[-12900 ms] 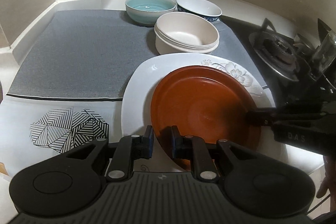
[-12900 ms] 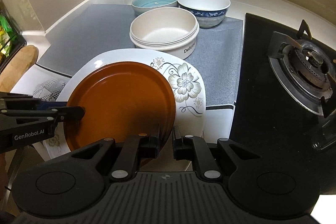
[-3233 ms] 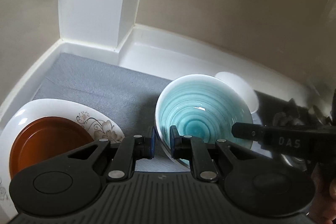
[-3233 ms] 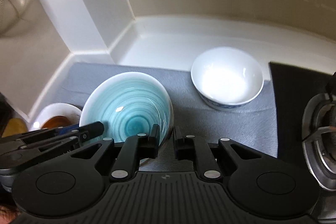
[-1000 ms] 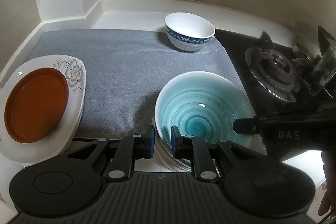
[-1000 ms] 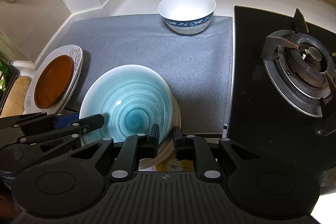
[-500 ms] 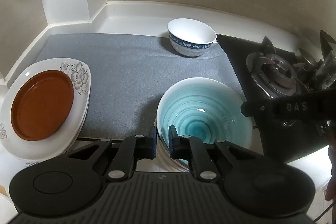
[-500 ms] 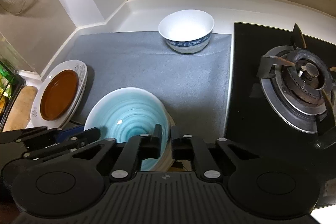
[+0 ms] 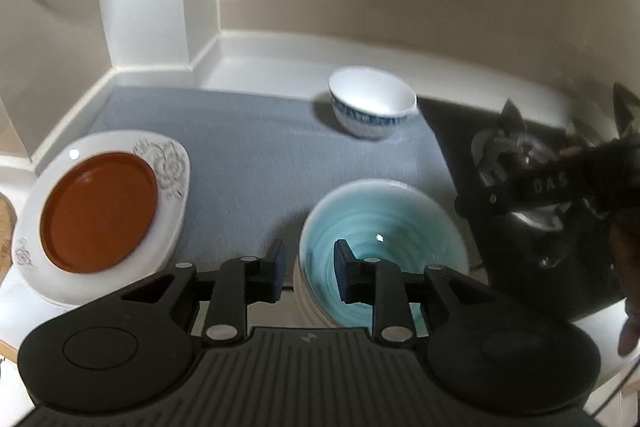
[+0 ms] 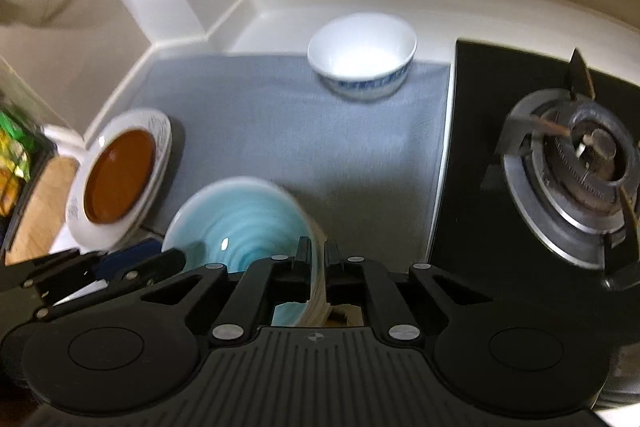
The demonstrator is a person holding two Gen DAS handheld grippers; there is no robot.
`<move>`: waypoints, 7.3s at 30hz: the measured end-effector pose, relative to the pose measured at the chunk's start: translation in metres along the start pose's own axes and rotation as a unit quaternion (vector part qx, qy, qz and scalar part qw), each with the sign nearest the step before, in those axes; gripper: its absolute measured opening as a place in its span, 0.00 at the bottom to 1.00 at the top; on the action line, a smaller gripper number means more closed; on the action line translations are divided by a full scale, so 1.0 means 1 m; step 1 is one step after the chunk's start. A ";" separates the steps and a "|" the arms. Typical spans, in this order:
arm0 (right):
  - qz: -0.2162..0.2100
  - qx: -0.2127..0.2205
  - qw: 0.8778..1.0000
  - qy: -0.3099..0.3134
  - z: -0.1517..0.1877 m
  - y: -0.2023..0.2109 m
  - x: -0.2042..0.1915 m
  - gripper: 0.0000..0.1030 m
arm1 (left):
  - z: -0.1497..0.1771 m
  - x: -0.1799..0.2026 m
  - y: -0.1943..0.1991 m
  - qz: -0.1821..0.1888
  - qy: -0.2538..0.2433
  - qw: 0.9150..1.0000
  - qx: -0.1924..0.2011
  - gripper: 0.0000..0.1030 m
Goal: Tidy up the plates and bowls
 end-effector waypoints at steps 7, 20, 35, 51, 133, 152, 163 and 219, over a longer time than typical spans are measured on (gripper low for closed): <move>-0.027 0.078 0.995 -0.063 -0.029 0.001 0.035 0.29 | -0.002 -0.009 0.020 -0.011 0.009 0.999 0.033 0.28; -0.005 0.079 0.985 -0.154 -0.077 -0.065 0.068 0.49 | 0.004 -0.031 0.042 -0.037 0.019 0.998 0.054 0.30; 0.042 0.038 0.984 -0.169 -0.109 -0.126 0.077 0.49 | 0.006 -0.042 0.038 -0.030 0.008 0.998 0.055 0.31; 0.072 -0.005 0.991 -0.112 -0.118 -0.143 0.062 0.14 | 0.000 -0.060 0.035 -0.034 0.024 0.997 0.065 0.31; -0.021 0.020 0.999 0.025 -0.072 -0.020 0.000 0.05 | -0.088 0.004 -0.035 0.020 -0.008 1.000 -0.001 0.12; -0.017 0.018 0.999 0.037 -0.024 0.010 -0.011 0.05 | -0.054 0.004 0.001 0.033 -0.015 0.999 -0.023 0.12; -0.002 -0.013 0.999 0.029 -0.003 -0.001 -0.017 0.06 | -0.034 0.003 -0.004 0.038 -0.020 0.998 -0.047 0.12; 0.017 -0.040 0.999 0.021 0.011 -0.018 -0.018 0.05 | -0.013 0.005 -0.009 0.030 -0.045 0.997 -0.049 0.12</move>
Point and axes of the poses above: each gripper's, at about its wrist camera, not at the fingertips, and y roughly against the way its jaws point, x to its right, z to its underside, the point moved 1 cm from there along -y, roughly the way its jaws point, and after that the axes turned 4 degrees about x, right-handed, at the moved point
